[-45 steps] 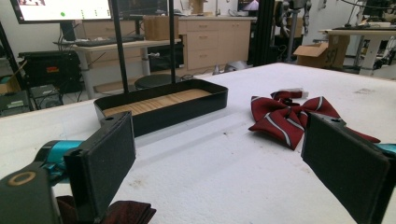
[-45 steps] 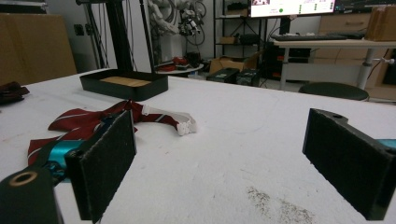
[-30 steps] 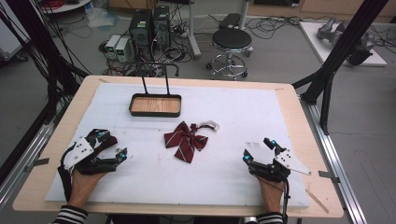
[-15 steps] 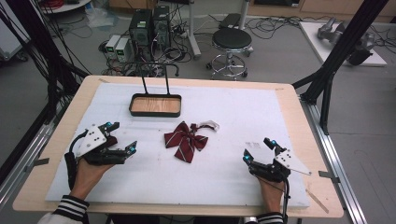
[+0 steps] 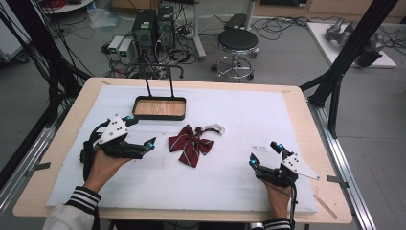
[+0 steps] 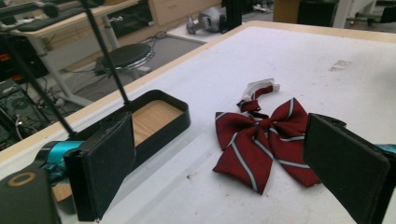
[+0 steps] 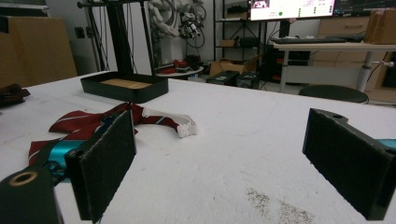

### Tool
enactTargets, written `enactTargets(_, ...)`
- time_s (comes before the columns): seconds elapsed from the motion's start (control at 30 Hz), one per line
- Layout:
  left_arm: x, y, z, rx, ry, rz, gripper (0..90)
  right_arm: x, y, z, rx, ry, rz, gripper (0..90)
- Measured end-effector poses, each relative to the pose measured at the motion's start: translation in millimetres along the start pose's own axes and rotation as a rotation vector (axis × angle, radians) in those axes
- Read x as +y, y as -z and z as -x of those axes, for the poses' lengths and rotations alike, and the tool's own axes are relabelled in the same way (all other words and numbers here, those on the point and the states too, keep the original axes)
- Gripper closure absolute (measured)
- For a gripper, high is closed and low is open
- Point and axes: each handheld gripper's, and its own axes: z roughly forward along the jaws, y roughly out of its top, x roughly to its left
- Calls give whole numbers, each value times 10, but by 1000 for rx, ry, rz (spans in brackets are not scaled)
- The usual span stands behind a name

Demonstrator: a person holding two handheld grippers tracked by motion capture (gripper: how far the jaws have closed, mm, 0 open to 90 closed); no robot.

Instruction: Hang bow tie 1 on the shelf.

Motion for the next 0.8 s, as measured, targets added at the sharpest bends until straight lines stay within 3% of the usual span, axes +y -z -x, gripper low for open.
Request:
enactTargets(0.37,213,-358,131,-42,-5,-91,104,0,-1,-3,2,3,2,88)
enactTargets(0.8,285,-810,318,-88,-1,-182,105,-3,1,-7,-3,16,8,88)
